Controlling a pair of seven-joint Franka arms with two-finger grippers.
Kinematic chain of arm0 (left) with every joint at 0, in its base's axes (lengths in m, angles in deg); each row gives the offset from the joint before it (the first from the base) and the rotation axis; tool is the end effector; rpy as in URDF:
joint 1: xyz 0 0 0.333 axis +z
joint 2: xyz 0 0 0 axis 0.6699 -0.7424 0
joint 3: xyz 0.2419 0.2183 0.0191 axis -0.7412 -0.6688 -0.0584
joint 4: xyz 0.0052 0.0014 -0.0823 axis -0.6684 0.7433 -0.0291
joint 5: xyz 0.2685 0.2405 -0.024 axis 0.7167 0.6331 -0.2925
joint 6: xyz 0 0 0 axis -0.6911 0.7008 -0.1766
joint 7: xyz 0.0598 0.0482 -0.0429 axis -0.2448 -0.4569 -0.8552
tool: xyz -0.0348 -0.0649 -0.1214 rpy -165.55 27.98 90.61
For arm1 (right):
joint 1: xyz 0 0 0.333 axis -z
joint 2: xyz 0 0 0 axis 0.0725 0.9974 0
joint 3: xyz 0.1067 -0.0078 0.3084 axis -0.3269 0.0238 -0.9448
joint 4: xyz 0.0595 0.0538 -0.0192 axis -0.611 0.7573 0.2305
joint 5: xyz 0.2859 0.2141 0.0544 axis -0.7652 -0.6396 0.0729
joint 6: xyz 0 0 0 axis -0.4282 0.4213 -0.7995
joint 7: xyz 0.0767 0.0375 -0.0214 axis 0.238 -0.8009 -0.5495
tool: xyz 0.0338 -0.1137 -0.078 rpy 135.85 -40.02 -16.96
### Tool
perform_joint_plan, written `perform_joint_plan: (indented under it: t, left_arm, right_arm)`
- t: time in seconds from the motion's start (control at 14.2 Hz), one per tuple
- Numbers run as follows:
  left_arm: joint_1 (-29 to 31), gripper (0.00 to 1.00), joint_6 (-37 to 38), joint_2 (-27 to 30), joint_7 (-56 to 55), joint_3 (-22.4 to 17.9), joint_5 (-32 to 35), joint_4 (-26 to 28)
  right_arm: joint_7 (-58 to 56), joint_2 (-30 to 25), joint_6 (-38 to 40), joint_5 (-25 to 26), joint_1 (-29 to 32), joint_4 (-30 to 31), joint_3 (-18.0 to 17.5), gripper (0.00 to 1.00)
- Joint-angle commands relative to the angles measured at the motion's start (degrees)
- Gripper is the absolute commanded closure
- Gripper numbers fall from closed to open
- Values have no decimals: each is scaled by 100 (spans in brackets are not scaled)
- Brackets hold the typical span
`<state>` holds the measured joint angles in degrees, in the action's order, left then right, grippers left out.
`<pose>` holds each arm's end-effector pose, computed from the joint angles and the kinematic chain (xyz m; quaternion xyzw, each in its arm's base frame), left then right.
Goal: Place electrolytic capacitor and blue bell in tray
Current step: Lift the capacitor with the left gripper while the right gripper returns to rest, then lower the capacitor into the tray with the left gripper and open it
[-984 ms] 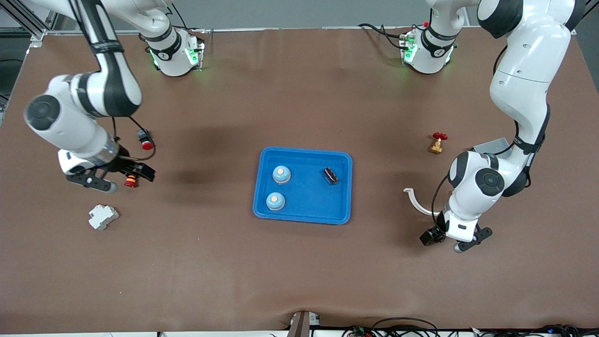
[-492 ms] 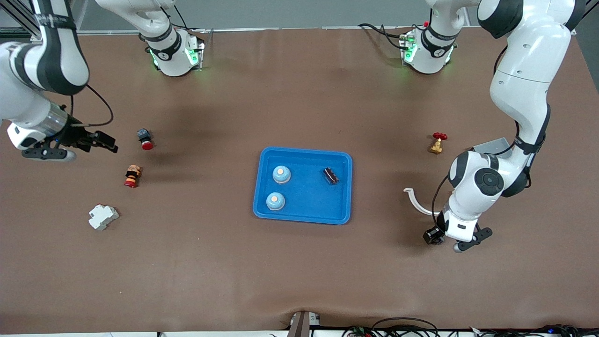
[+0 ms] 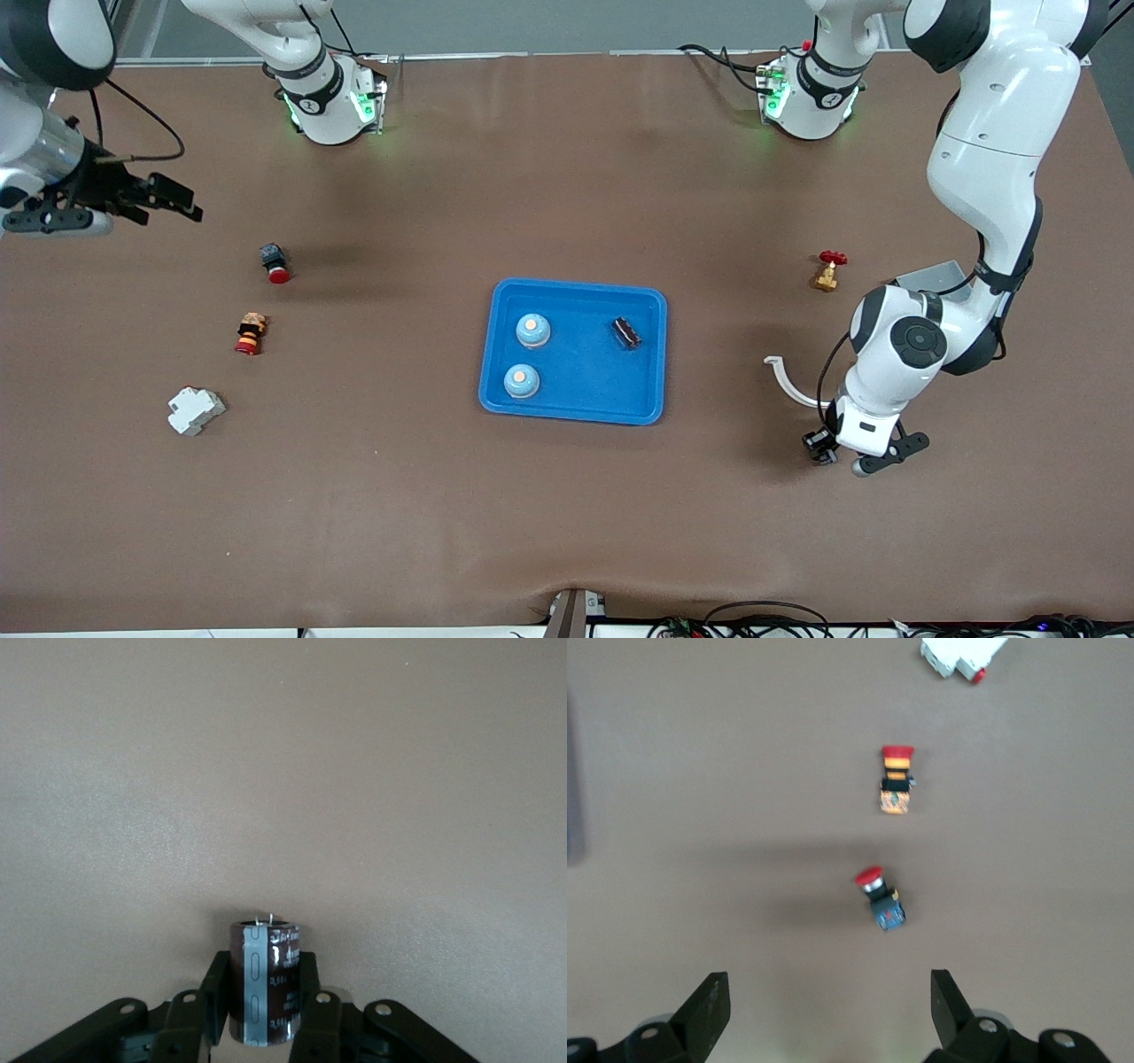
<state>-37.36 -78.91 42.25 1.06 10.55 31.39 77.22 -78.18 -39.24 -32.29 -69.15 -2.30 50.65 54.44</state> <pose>0.6860 -0.0819 0.1767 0.9718 0.1861 0.1408 0.0321 0.3898 -0.0790 0.4675 -0.9974 0.0059 0.0405 0.0587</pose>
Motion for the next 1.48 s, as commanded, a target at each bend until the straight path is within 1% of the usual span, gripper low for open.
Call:
perform_joint_plan:
  t: [0.0,0.14,0.21,0.28,0.35,0.42,0.49,0.63,0.77,0.84,0.91,0.98,1.12,1.27,1.41]
  left_arm:
    - [4,100,68,132,-88,17,203,103]
    - [-5,100,349,229,-80,44,212,51]
    - [-13,100,463,317,-62,53,212,50]
    - [-31,100,664,404,-27,87,212,42]
    - [-101,100,919,545,-35,105,212,33]
    - [-197,100,1217,694,-44,210,203,-2]
    - [-233,100,1542,817,-53,289,151,-63]
    - [-216,100,2158,967,-167,675,107,-178]
    - [-233,100,2441,1047,-674,974,115,-196]
    - [-242,100,2511,1047,-982,1219,107,-231]
    - [-277,100,2555,1038,-1359,1378,115,-257]
    - [-390,100,2556,986,-1815,1493,115,-310]
    - [-837,100,2556,802,-2581,1512,124,-441]
    - [-1260,100,2556,608,-3310,1503,133,-652]
    - [-1620,100,2556,441,-3926,1485,142,-732]
  right_arm:
    - [-10,-486,529,188,69,-73,-105,0]
    - [182,-486,1196,197,60,-599,-192,0]
    - [322,-495,1469,215,69,-802,-367,0]
    - [541,-590,1672,389,77,-917,-673,0]
    - [874,-861,1709,617,69,-935,-964,0]
    - [1156,-1029,1735,680,69,-936,-1184,0]
    - [1289,-1118,1736,672,60,-918,-1238,0]
    - [1299,-1241,1683,628,51,-900,-1239,0]
    - [1308,-1329,1613,637,51,-918,-1256,0]
    - [1308,-1330,1552,637,60,-944,-1265,0]
    - [1300,-1312,1508,637,60,-1092,-1265,0]
    - [1299,-1243,1603,645,69,-1398,-1257,0]
    - [1308,-910,1761,645,69,-1891,-1257,0]
    - [1299,-453,2077,654,77,-2575,-1248,0]
    - [1299,100,2464,663,86,-3383,-1239,0]
